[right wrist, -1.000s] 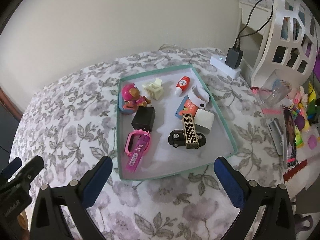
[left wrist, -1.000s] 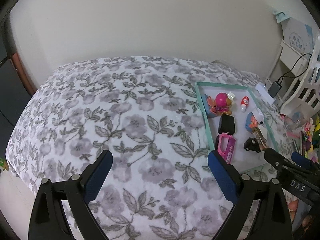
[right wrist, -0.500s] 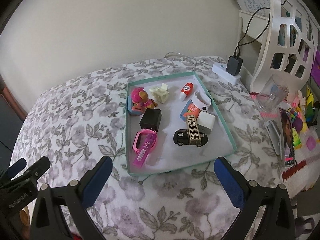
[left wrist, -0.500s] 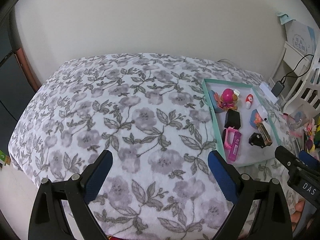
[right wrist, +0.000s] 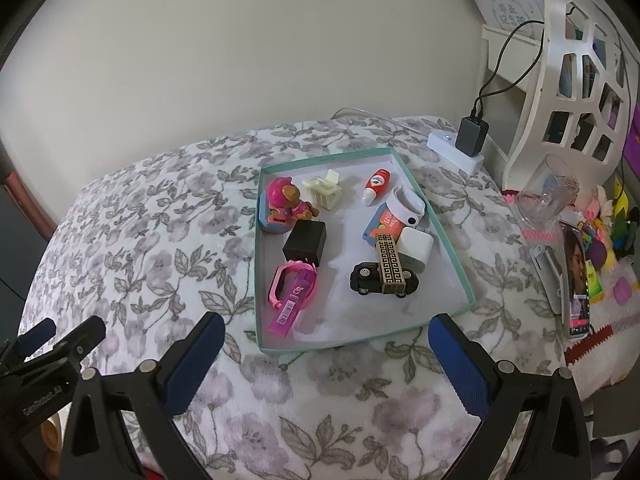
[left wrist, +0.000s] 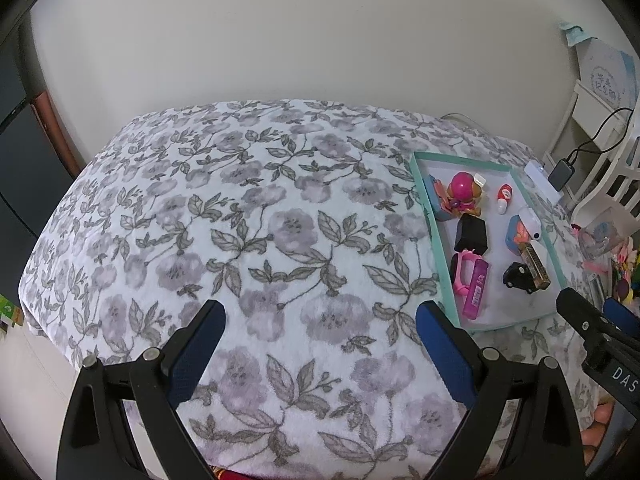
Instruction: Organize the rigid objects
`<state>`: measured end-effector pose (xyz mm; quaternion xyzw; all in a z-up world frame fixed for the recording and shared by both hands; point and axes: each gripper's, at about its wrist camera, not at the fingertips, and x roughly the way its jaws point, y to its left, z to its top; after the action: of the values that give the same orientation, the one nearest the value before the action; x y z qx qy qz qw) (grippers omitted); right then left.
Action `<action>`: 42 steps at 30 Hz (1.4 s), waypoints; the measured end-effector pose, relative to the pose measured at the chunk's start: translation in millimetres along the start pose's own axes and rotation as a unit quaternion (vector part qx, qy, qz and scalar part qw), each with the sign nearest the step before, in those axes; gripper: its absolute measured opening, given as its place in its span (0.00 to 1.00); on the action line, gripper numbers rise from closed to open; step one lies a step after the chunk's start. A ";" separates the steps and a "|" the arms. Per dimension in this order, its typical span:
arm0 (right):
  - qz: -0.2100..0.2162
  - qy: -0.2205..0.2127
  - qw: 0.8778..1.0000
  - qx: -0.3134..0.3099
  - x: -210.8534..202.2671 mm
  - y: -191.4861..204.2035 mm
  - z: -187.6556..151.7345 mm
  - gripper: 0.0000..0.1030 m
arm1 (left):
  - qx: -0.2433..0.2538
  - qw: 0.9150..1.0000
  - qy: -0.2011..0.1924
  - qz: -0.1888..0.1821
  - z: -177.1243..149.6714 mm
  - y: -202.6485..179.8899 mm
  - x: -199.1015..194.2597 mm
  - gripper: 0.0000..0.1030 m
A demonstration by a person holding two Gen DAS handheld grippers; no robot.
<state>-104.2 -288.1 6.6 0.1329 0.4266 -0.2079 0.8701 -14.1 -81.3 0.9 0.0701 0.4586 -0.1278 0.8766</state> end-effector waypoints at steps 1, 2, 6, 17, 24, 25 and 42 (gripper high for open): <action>-0.001 0.000 1.000 0.000 0.0 0.3 -0.1 1.00 | 0.000 1.000 0.000 0.000 0.2 0.0 -0.1 0.93; -0.001 0.000 1.000 0.001 -0.2 0.5 -0.3 1.00 | -0.001 1.000 0.000 0.000 0.3 -0.2 -0.2 0.93; -0.001 -0.001 1.000 0.001 -0.3 0.7 -0.2 1.00 | -0.002 1.000 0.001 0.001 0.0 -0.7 -0.1 0.93; -0.001 -0.001 1.000 -0.001 1.0 0.2 1.1 1.00 | -0.002 1.000 0.007 0.009 -1.3 2.7 2.9 0.93; -0.001 0.000 1.000 -0.003 1.9 -1.5 1.4 1.00 | -0.002 1.000 0.008 0.012 -1.2 3.2 3.7 0.93; -0.001 0.000 1.000 -0.002 1.7 -0.8 1.0 1.00 | -0.002 1.000 0.008 0.011 -1.2 3.5 3.6 0.93; -0.001 -0.001 1.000 -0.003 2.3 -1.3 0.9 1.00 | -0.011 1.000 0.016 0.018 -1.0 5.9 6.3 0.93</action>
<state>-103.0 -290.2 5.2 0.1294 0.4269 -0.2080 0.8705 -9.7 -76.5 -4.8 0.0713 0.4726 -0.1059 0.8720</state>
